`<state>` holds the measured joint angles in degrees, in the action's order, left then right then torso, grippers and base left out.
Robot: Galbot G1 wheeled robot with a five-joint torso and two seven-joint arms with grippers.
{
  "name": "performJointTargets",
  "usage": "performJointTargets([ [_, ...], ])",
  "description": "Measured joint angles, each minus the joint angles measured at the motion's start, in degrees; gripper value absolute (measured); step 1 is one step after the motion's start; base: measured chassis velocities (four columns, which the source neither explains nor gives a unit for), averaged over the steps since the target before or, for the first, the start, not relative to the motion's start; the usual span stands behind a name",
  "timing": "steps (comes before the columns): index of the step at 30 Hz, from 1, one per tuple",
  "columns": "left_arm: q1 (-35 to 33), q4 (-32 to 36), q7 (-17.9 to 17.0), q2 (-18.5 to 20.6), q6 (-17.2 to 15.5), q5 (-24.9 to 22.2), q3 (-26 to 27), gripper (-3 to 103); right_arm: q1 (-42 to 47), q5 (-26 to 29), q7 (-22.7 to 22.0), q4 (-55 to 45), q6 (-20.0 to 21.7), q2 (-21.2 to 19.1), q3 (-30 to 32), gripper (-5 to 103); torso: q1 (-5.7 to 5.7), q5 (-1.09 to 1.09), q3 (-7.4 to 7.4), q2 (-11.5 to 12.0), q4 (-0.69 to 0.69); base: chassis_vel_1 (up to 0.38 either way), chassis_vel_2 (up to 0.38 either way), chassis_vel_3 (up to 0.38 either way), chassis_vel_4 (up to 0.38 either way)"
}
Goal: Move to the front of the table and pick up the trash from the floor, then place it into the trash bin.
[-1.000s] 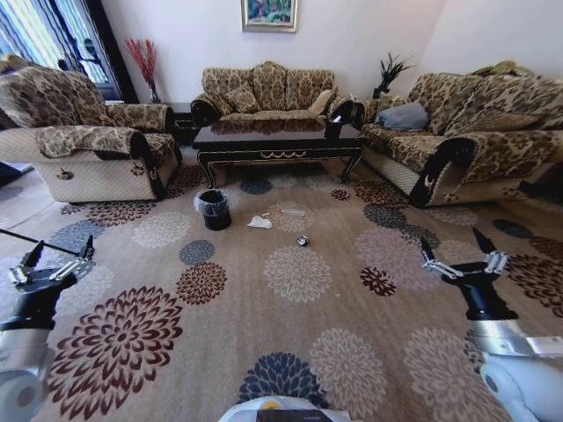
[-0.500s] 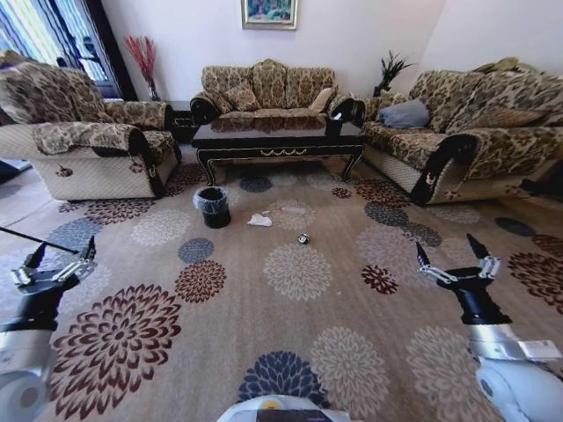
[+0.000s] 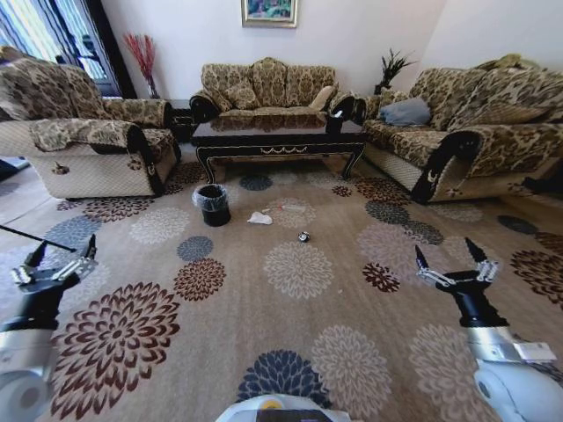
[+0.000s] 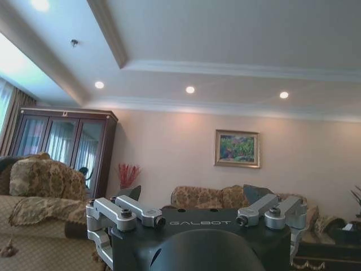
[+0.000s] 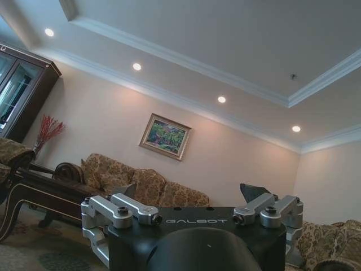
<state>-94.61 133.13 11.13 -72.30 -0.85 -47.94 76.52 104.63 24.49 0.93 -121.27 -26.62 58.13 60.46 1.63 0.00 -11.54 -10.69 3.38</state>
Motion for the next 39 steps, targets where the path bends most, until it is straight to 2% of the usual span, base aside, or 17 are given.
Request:
performJointTargets([
  [6,0.22,2.02,-0.44,-0.11,-0.99,-1.42,0.84,100,0.35,-0.46,0.02,-0.02,-0.29,0.30,0.00,100,-0.30,0.01,0.78,1.08,0.01,0.000,0.000,0.000,0.000],
  [10,-0.31,2.35,-0.37,-1.23,-0.87,-0.92,0.34,100,0.68,-0.57,0.02,-0.10,-0.29,0.27,0.05,100,-0.54,-0.01,1.70,2.23,0.00,0.000,0.000,0.000,0.000],
  [19,-0.20,2.18,-0.26,-1.42,-0.72,-0.66,-0.05,100,0.69,-1.39,0.02,0.31,-0.29,0.55,-0.37,100,-0.99,0.00,2.92,3.91,0.00,0.000,0.000,0.000,0.000],
  [33,0.44,1.08,-0.34,-1.47,-0.75,0.53,-1.03,100,0.70,-1.20,-0.09,0.58,-0.36,0.80,-0.43,100,-1.27,0.00,5.84,7.11,0.00,0.000,0.000,0.000,0.000],
  [39,0.22,0.58,-2.23,-1.48,0.20,1.23,-1.78,100,0.63,-0.70,0.02,0.13,-0.41,0.99,-0.58,100,-1.38,0.00,6.93,8.31,0.00,0.000,0.000,0.000,0.000],
])
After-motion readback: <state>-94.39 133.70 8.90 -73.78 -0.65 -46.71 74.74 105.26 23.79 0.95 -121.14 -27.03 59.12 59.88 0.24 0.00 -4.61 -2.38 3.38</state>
